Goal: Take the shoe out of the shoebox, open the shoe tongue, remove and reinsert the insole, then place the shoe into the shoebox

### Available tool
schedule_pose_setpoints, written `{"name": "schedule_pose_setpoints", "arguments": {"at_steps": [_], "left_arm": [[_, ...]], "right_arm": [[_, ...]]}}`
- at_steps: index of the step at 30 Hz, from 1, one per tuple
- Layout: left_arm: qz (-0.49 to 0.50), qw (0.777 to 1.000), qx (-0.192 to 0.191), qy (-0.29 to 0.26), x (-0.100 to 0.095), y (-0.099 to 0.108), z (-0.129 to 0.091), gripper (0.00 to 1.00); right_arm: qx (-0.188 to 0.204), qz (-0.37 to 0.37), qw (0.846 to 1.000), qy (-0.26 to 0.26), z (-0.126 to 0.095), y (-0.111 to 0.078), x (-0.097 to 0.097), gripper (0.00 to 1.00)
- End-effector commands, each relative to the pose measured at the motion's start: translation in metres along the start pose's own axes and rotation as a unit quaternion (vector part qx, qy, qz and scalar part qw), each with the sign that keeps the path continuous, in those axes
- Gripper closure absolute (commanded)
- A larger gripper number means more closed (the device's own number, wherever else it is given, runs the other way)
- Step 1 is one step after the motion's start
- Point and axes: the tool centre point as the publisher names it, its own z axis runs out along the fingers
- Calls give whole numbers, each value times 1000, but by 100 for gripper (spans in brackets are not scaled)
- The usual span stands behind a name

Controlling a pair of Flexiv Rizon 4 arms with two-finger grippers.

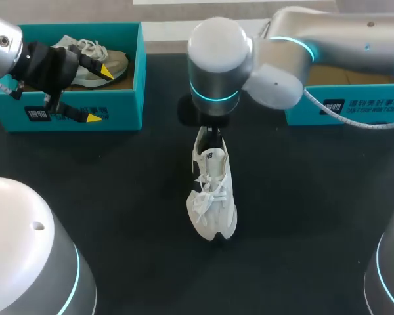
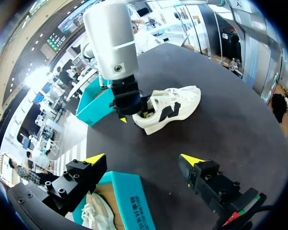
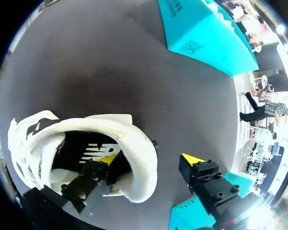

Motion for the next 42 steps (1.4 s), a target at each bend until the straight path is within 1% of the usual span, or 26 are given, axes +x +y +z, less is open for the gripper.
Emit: {"name": "schedule_pose_setpoints", "arguments": {"at_steps": [1, 4, 5, 7, 8, 9, 13, 15, 16, 17, 18, 21, 22, 26, 29, 33, 34, 36, 38, 42], "left_arm": [[0, 1000, -1, 1, 0, 0, 0, 0], [0, 1000, -1, 1, 0, 0, 0, 0], [0, 1000, -1, 1, 0, 0, 0, 0], [0, 1000, -1, 1, 0, 0, 0, 0], [0, 1000, -1, 1, 0, 0, 0, 0], [0, 1000, -1, 1, 0, 0, 0, 0], [0, 1000, -1, 1, 0, 0, 0, 0], [0, 1000, -1, 1, 0, 0, 0, 0], [0, 1000, -1, 1, 0, 0, 0, 0], [0, 1000, -1, 1, 0, 0, 0, 0], [0, 1000, -1, 1, 0, 0, 0, 0], [0, 1000, -1, 1, 0, 0, 0, 0], [0, 1000, -1, 1, 0, 0, 0, 0], [0, 1000, -1, 1, 0, 0, 0, 0], [0, 1000, -1, 1, 0, 0, 0, 0], [0, 1000, -1, 1, 0, 0, 0, 0], [0, 1000, -1, 1, 0, 0, 0, 0], [0, 1000, -1, 1, 0, 0, 0, 0], [0, 1000, -1, 1, 0, 0, 0, 0], [0, 1000, -1, 1, 0, 0, 0, 0]], "right_arm": [[16, 16, 1000, -4, -7, -4, 2, 100], [19, 30, 999, 0, -19, -10, 2, 100], [21, 34, 999, 2, -29, -13, 1, 100], [12, 52, 999, 5, -47, -19, -2, 100], [9, 56, 998, 4, -52, -20, -4, 100], [-1, 67, 998, 0, -64, -21, -8, 100], [-17, 66, 998, -6, -103, -28, -19, 100], [-18, 59, 998, -11, -122, -32, -26, 100], [-29, 61, 998, -12, -131, -33, -30, 100], [-30, 60, 998, -11, -138, -35, -33, 100], [-20, 53, 998, -13, -143, -37, -35, 100], [-11, 40, 999, -12, -156, -40, -40, 100], [-30, 45, 998, -11, -163, -40, -42, 100], [-16, 18, 1000, -4, -181, -48, -49, 100], [-27, 6, 1000, 8, -195, -53, -57, 100], [-54, -13, 998, 29, -210, -56, -65, 100], [-52, -19, 998, 31, -214, -56, -67, 100], [-67, -18, 997, 36, -222, -58, -72, 100], [-63, -26, 997, 38, -227, -62, -77, 100], [-67, -32, 996, 45, -233, -67, -83, 100]]}}
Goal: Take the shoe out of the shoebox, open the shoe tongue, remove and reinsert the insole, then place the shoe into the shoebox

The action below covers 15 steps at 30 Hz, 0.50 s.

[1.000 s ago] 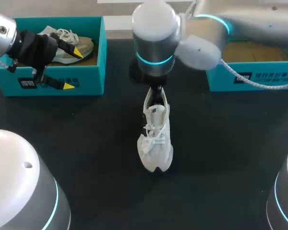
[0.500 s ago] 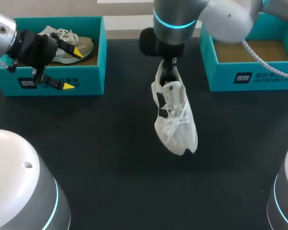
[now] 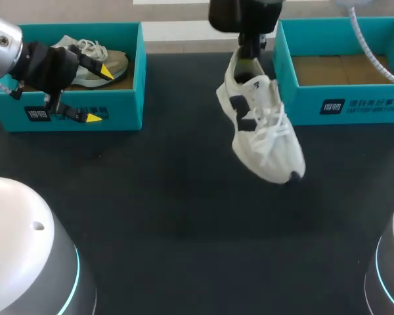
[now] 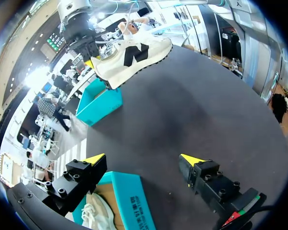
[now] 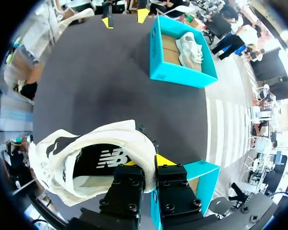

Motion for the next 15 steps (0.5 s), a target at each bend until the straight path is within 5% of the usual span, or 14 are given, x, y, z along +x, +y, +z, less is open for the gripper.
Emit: {"name": "schedule_pose_setpoints", "arguments": {"at_steps": [1, 15], "left_arm": [[0, 1000, -1, 1, 0, 0, 0, 0], [0, 1000, -1, 1, 0, 0, 0, 0]], "right_arm": [[0, -4, 1000, 8, -13, -10, -5, 100], [17, 19, 999, -26, -20, -12, -11, 100]]}}
